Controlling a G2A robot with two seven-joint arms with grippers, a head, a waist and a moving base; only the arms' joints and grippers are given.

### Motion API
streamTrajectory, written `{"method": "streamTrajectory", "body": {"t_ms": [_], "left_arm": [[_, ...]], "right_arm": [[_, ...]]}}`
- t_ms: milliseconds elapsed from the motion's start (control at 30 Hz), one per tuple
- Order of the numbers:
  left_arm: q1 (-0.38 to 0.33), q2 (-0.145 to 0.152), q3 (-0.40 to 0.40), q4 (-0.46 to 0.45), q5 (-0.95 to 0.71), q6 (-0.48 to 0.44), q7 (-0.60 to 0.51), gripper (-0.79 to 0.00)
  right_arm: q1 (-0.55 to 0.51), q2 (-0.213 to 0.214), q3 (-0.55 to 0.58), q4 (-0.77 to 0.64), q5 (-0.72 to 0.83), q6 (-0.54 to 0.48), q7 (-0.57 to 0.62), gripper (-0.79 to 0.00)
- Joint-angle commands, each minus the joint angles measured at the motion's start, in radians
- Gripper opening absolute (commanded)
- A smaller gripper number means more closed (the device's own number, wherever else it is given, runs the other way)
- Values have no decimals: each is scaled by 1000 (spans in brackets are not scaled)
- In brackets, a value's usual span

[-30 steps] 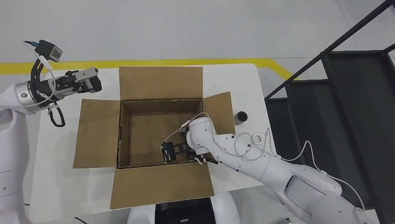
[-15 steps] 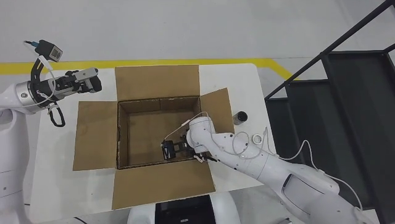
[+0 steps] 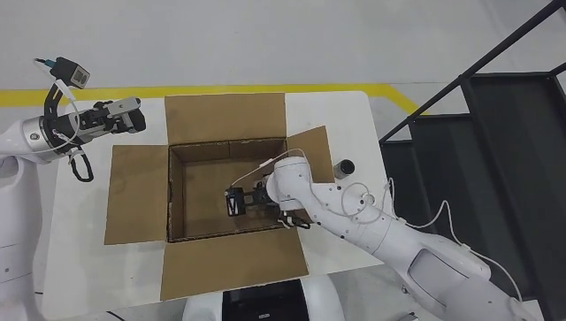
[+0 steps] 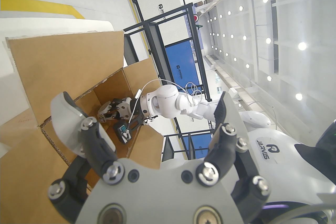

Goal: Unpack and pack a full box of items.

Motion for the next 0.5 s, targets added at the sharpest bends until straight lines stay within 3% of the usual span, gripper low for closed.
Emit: {"method": "streamTrajectory", "body": {"t_ms": [0,467], "left_arm": [[0,0,0,0,0,0,0,0],[0,0,0,0,0,0,0,0]], "right_arm": [[-3,2,22,-28,19,19,-7,-785],[-78,32,235,-195,360,124,-21,-785]]}}
